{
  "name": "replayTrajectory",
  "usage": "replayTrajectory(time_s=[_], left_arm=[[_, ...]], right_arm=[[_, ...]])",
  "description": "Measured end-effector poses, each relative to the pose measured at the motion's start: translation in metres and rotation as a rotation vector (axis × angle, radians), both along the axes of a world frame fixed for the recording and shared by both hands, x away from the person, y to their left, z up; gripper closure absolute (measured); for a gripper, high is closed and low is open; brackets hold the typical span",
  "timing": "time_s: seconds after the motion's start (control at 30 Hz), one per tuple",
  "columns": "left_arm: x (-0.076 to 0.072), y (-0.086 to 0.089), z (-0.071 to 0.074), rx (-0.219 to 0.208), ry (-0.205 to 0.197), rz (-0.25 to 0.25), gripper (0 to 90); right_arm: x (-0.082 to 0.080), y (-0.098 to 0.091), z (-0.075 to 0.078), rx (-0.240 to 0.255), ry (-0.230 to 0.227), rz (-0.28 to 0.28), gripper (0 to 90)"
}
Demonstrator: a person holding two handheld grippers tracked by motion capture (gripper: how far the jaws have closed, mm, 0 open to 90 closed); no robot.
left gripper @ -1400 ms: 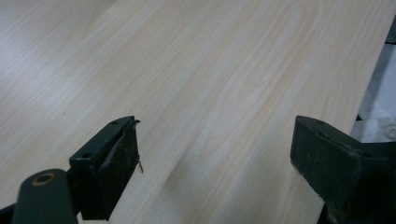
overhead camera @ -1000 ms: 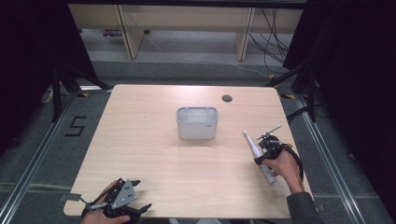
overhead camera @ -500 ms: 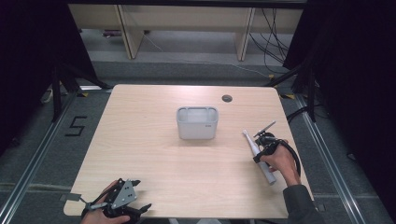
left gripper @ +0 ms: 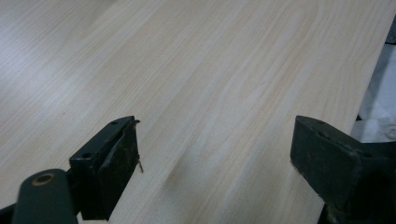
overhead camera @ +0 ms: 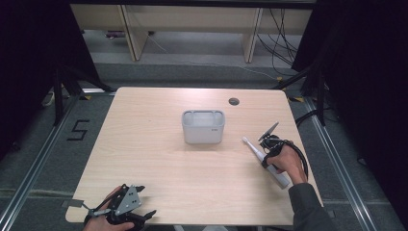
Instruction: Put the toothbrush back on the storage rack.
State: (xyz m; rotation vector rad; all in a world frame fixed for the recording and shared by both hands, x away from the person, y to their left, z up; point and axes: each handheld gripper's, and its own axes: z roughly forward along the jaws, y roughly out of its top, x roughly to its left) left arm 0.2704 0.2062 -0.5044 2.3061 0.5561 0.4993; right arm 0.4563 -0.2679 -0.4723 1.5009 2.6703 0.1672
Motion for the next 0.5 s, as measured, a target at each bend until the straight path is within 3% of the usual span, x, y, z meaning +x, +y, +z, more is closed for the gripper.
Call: replayTrajectory(time_s=[0.03, 0.1, 0.17, 0.27, 0.47, 0.5], left_arm=[[0.0004, -0.0002, -0.0010, -0.002, -0.012, 0.004, 14.8], [0.0005, -0.0002, -0.0010, -0.003, -0.011, 0.004, 14.8], [-0.0001, -0.0004, -0.0005, -0.001, -0.009, 0.005, 14.8], [0.0005, -0.0002, -0.0009, -0.003, -0.012, 0.004, 14.8], [0.0004, -0.0002, -0.0006, -0.010, -0.017, 0.003, 14.8], [0.0003, -0.0003, -0.0008, -0.006, -0.010, 0.005, 14.8]], right_arm=[[0.0015, 0.0005, -0.0009, -0.006, -0.001, 0.035, 66.2], [0.0017, 0.0033, -0.0004, -0.020, 0.012, 0.015, 66.2], [0.0033, 0.0019, -0.0006, -0.028, 0.001, 0.054, 66.3], [0.0026, 0.0035, -0.0006, -0.029, 0.008, 0.035, 66.3], [0.0005, -0.0002, -0.0001, -0.021, 0.008, 0.061, 66.5], [-0.0008, 0.0001, -0.0001, -0.013, 0.001, 0.038, 66.5]])
